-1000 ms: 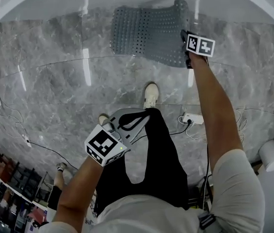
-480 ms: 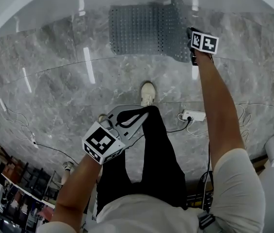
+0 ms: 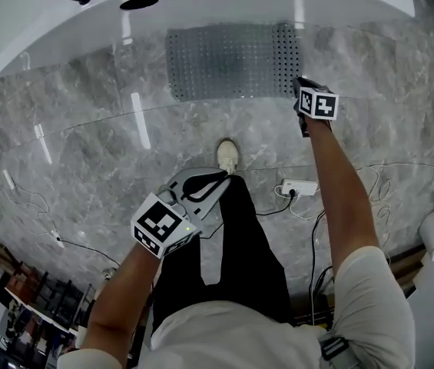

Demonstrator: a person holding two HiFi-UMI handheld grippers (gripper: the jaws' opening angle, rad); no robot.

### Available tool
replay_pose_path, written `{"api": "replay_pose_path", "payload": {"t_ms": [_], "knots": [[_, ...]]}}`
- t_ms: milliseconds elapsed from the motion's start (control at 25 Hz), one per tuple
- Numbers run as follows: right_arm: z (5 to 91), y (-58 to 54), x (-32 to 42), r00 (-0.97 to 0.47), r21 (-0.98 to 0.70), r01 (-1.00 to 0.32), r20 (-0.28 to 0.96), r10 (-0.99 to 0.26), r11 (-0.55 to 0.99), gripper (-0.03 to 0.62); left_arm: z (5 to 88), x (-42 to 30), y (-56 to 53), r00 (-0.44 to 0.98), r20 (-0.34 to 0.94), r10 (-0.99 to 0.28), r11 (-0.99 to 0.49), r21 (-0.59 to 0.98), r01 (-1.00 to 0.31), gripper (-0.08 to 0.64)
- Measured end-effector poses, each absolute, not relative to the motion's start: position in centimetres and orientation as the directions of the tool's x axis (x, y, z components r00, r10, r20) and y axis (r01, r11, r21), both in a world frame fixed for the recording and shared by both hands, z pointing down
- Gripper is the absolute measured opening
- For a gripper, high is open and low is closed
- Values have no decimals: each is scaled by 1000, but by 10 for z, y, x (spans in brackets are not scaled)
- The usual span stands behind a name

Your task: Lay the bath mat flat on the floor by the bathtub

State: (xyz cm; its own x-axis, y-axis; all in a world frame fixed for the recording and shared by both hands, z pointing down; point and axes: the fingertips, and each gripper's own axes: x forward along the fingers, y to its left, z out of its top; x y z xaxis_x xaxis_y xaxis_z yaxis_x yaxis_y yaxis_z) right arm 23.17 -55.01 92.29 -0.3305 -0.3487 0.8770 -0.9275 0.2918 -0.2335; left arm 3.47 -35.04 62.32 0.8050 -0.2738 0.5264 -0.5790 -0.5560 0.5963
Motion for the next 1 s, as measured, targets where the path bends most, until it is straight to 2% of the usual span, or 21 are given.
{"api": "replay_pose_path", "payload": {"t_ms": [400, 680, 1000], "knots": [[800, -424, 217, -465, -367, -877, 811, -355, 310, 22, 544, 43, -324, 811, 510, -287, -640, 528, -558, 32], [683, -327, 185, -543, -406, -827, 756, -365, 389, 9, 474, 19, -281, 796, 469, -383, -682, 438, -586, 32], [565, -199, 170, -590, -406, -796, 685, -427, 448, 9, 408, -18, -155, 780, 460, -425, -690, 393, -608, 26]]}}
